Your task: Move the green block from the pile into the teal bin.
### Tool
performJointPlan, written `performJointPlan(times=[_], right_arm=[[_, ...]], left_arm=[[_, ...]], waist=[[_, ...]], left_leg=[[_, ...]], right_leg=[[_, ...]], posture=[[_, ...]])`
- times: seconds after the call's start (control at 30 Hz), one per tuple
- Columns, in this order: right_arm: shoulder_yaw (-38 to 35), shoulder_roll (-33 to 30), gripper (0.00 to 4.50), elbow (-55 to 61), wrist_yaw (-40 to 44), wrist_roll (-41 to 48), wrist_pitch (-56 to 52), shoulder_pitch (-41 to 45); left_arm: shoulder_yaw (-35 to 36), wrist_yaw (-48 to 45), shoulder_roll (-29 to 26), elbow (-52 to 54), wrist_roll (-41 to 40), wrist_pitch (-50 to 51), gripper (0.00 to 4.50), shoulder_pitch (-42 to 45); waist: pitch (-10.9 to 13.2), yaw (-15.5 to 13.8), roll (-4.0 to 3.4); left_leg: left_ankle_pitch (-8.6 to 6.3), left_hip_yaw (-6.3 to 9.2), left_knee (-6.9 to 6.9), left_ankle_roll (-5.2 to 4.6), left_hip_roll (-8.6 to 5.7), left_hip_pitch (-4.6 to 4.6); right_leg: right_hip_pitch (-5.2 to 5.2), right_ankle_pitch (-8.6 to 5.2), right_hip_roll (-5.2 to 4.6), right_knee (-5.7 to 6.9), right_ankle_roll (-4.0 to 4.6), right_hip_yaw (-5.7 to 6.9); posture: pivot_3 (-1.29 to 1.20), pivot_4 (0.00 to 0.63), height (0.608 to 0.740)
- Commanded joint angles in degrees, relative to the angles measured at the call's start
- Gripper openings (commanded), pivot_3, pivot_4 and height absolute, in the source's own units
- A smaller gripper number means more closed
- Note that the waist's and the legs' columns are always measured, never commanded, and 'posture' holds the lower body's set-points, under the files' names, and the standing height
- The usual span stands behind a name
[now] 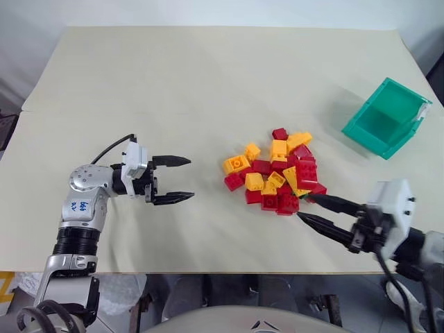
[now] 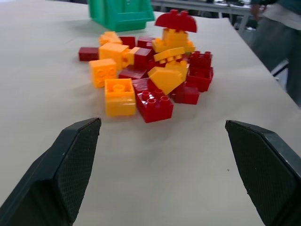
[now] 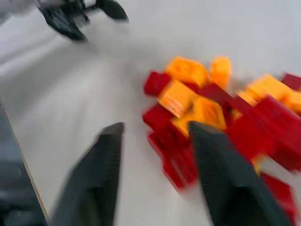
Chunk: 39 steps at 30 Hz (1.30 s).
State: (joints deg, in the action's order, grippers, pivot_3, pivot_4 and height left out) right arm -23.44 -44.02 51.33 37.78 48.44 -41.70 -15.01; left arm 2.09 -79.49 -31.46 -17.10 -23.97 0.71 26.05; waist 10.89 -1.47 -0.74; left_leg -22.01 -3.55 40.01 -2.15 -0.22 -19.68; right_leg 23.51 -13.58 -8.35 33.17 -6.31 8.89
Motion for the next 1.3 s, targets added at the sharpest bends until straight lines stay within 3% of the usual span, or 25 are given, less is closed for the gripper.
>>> performJointPlan(times=[0.03,0.13,0.27,0.4,0.57,0.73,0.9,1.1,1.23,1.3], right_arm=[[7.93,1.11,0.96,2.65,-5.14,2.06,-2.99,3.70],[15.49,2.11,0.03,-1.34,-5.18,-3.71,-1.14,6.66],[19.42,4.57,0.03,-7.26,-5.38,-7.07,0.70,10.88],[21.32,7.46,0.03,-22.49,-4.76,-14.24,6.35,20.12],[18.78,7.09,0.03,-34.24,-3.90,-20.80,13.06,23.99],[15.34,5.73,0.03,-37.26,-3.51,-22.77,14.93,24.62],[12.83,3.10,0.03,-31.93,-1.20,-21.69,13.47,22.49],[6.78,-3.15,0.03,-20.24,4.50,-16.36,7.62,12.64],[-6.82,-8.98,0.03,-17.28,10.42,-14.71,4.33,3.06],[-12.42,-10.61,0.39,-16.92,13.02,-14.58,3.15,-1.09]], left_arm=[[-0.25,-5.04,0.94,-0.37,-3.08,-0.97,4.50,1.69],[-0.51,-10.04,2.15,-0.53,-6.35,1.15,4.50,2.52],[-0.93,-10.61,2.55,-0.51,-7.27,2.34,4.50,3.33],[-1.16,-11.19,2.63,-0.44,-7.63,1.94,4.50,3.37],[-0.86,-9.74,2.99,-1.39,-7.18,0.97,4.50,3.88],[-0.83,-9.11,3.35,-1.72,-6.90,0.25,4.50,3.87],[-0.84,-8.67,3.92,-2.83,-6.46,-0.74,4.50,4.23],[-1.09,-8.43,4.86,-3.95,-6.19,-1.90,4.50,4.51],[-1.25,-8.83,5.51,-5.29,-5.99,-2.76,4.50,4.85],[-1.27,-8.96,5.74,-5.86,-5.97,-3.08,4.50,5.01]], waist=[[0.00,0.03,0.00],[0.00,0.06,0.00],[0.00,0.02,0.01],[-0.02,0.26,0.05],[-0.02,0.02,0.04],[-0.02,0.08,0.04],[-0.02,0.08,0.03],[-0.02,-0.22,0.04],[-0.01,-0.44,0.01],[-0.01,-0.44,0.02]], left_leg=[[0.00,0.00,0.02,0.00,0.00,-0.02],[0.00,0.00,0.02,-0.01,0.00,-0.05],[0.02,0.02,0.15,-0.08,-0.06,-0.19],[0.04,-0.02,0.20,-0.13,-0.07,-0.24],[0.05,-0.01,0.17,-0.14,-0.05,-0.43],[0.06,-0.07,0.20,-0.17,-0.08,-0.50],[0.07,-0.07,0.20,-0.16,-0.05,-0.48],[0.07,-0.02,0.22,-0.17,-0.09,-0.51],[0.04,0.02,0.26,-0.27,-0.13,-0.51],[0.03,0.01,0.26,-0.29,-0.12,-0.50]], right_leg=[[0.03,0.00,0.00,0.03,0.00,0.00],[0.05,-0.01,0.01,0.04,0.01,0.02],[0.08,0.01,0.01,0.03,-0.02,0.04],[0.10,0.04,0.02,0.05,-0.05,0.03],[0.26,0.04,0.05,0.06,-0.03,0.11],[0.28,0.05,0.05,0.02,-0.05,0.09],[0.28,0.05,0.05,0.03,-0.05,0.10],[0.26,0.06,0.04,0.00,-0.07,0.11],[0.20,0.14,0.01,-0.12,-0.19,0.06],[0.17,0.16,0.01,-0.15,-0.21,0.06]], posture=[[0.00,0.150,0.740],[0.00,0.150,0.740],[0.00,0.150,0.740],[0.00,0.150,0.740],[0.00,0.150,0.740],[0.00,0.150,0.740],[0.00,0.150,0.740],[0.00,0.150,0.740],[0.00,0.150,0.740],[0.00,0.150,0.740]])
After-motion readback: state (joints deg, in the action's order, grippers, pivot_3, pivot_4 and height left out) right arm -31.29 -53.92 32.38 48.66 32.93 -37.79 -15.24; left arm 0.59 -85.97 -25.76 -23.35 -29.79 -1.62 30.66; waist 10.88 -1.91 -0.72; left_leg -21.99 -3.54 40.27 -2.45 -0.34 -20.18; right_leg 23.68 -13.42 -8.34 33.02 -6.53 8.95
